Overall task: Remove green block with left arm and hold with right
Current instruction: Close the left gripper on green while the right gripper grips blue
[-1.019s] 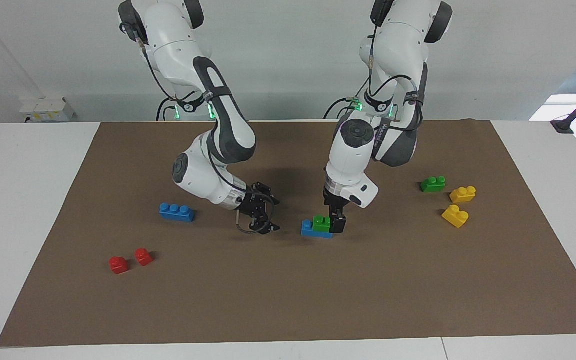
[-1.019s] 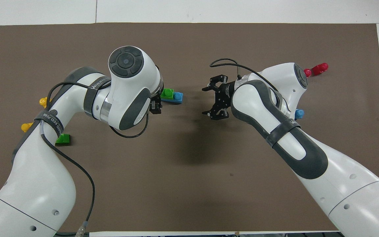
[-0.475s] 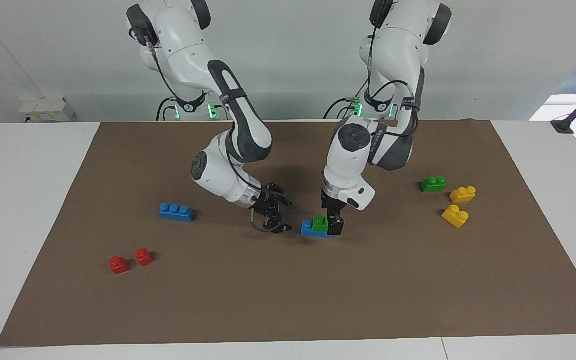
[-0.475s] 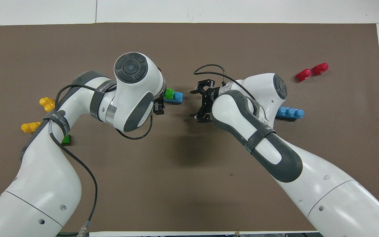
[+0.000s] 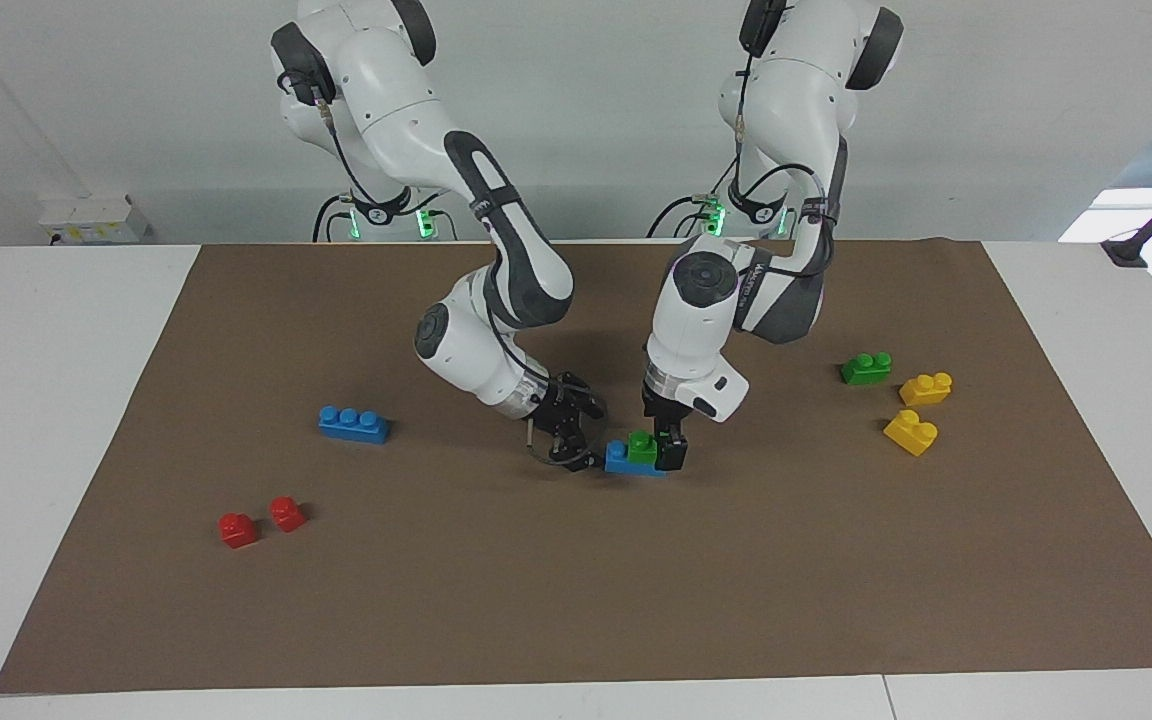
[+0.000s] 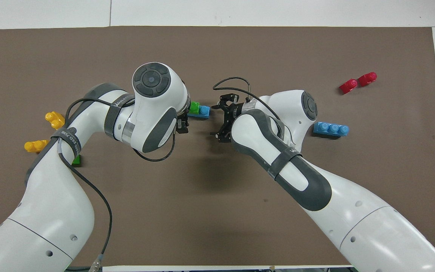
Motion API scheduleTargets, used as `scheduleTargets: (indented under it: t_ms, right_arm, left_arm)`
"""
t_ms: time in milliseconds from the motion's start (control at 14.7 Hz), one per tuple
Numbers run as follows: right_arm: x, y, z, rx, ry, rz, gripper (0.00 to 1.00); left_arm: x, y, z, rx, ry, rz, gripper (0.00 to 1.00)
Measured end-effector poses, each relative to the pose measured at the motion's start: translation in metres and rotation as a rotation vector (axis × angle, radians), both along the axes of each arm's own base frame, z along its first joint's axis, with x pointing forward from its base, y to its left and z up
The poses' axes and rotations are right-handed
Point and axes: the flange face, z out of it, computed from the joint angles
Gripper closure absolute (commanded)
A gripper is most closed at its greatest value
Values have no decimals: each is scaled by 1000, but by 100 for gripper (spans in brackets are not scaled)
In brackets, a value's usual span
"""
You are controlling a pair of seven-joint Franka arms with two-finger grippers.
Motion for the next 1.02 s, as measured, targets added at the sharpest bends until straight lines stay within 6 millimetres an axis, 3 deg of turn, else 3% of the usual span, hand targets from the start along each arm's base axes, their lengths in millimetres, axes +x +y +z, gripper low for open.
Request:
scheduleTargets:
  t_ms: [272, 1019]
  right_arm:
    - [-2, 11, 1, 8, -16, -18, 7]
    - [15, -3, 12, 19, -44, -34, 7]
  left_arm:
    - [-3, -4, 0, 1, 0, 0, 0]
    - [-2, 3, -6, 22, 2, 1, 0]
